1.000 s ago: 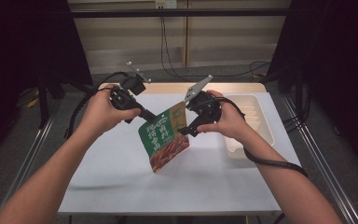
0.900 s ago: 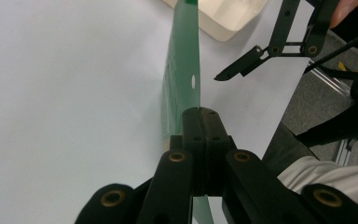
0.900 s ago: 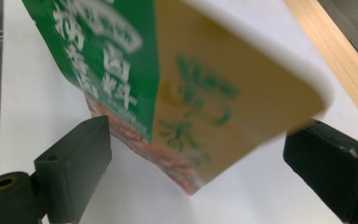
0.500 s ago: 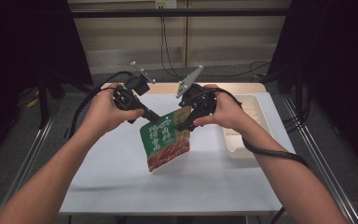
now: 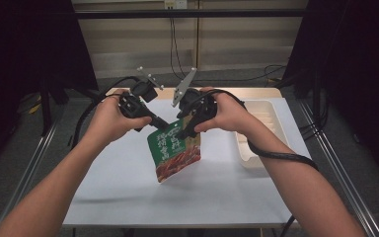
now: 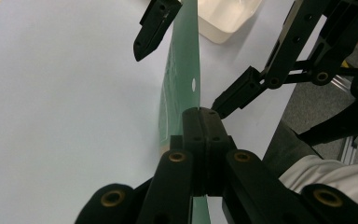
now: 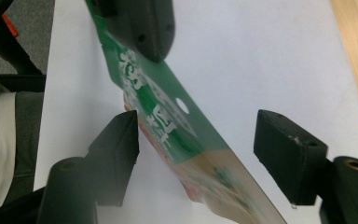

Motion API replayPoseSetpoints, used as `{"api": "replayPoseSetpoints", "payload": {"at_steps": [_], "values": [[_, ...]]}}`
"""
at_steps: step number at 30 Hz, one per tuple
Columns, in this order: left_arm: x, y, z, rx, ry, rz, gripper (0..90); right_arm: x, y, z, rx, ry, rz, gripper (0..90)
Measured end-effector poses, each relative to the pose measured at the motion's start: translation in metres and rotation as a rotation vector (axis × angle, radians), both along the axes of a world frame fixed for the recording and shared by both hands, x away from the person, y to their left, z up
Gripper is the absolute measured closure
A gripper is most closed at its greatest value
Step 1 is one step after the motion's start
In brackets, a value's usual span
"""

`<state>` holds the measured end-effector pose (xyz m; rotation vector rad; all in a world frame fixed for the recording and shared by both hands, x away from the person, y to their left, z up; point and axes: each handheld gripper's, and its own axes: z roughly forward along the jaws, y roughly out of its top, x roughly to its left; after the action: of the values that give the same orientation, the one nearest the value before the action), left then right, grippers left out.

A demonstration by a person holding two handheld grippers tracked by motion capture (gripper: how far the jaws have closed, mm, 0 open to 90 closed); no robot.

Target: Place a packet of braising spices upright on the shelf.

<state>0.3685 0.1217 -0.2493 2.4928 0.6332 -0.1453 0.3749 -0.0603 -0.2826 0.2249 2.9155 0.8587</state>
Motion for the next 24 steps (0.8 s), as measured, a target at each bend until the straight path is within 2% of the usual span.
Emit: {"api": "replayPoseSetpoints", "payload": {"at_steps": [1, 3, 4, 5, 9, 13, 14, 15, 16, 17, 18, 19, 20, 22, 24], "values": [[0.000, 0.001, -0.001, -0.007, -0.001, 0.015, 90.0, 0.001, 0.001, 0.000, 0.003, -0.003, 0.015, 36.4], [0.001, 0.003, -0.002, -0.014, 0.005, 0.007, 90.0, 0.000, 0.001, 0.001, -0.002, 0.001, 0.016, 37.2], [0.001, 0.004, -0.002, -0.017, 0.011, 0.024, 90.0, 0.000, 0.002, 0.001, -0.002, -0.002, 0.014, 38.5], [0.002, 0.005, -0.002, -0.012, 0.007, 0.017, 90.0, 0.000, 0.003, 0.001, 0.000, 0.004, 0.018, 42.0], [0.001, 0.006, -0.003, -0.016, -0.001, 0.018, 90.0, 0.001, 0.008, 0.000, 0.002, 0.005, 0.069, 48.0], [0.001, 0.006, -0.004, -0.039, 0.006, 0.028, 90.0, 0.000, 0.013, -0.002, -0.029, 0.020, 0.075, 62.1], [0.001, 0.006, -0.004, -0.039, 0.006, 0.028, 90.0, 0.000, 0.013, -0.002, -0.029, 0.020, 0.075, 62.1], [0.001, 0.007, -0.004, -0.038, 0.009, 0.019, 90.0, 0.002, 0.014, -0.003, -0.048, 0.021, 0.080, 73.8], [0.001, 0.007, -0.005, -0.044, -0.003, 0.022, 90.0, 0.002, 0.014, -0.003, -0.048, 0.021, 0.080, 73.8], [0.001, 0.008, -0.005, -0.045, -0.002, 0.022, 90.0, 0.003, 0.014, -0.002, -0.068, 0.020, 0.087, 76.7], [-0.001, 0.008, -0.007, -0.085, 0.005, 0.045, 89.9, 0.004, 0.013, -0.002, -0.076, 0.032, 0.091, 82.7], [-0.002, 0.009, -0.006, -0.091, -0.002, 0.048, 88.2, 0.005, 0.013, -0.002, -0.083, 0.036, 0.091, 89.0], [-0.002, 0.011, -0.005, -0.098, -0.013, 0.044, 86.8, 0.005, 0.013, -0.001, -0.096, 0.046, 0.091, 89.9], [-0.002, 0.014, -0.006, -0.123, -0.006, 0.050, 84.3, 0.005, 0.014, 0.000, -0.121, 0.046, 0.108, 90.0], [-0.003, 0.017, -0.005, -0.127, -0.018, 0.050, 79.8, 0.005, 0.016, 0.002, -0.138, 0.056, 0.081, 90.0]]}}
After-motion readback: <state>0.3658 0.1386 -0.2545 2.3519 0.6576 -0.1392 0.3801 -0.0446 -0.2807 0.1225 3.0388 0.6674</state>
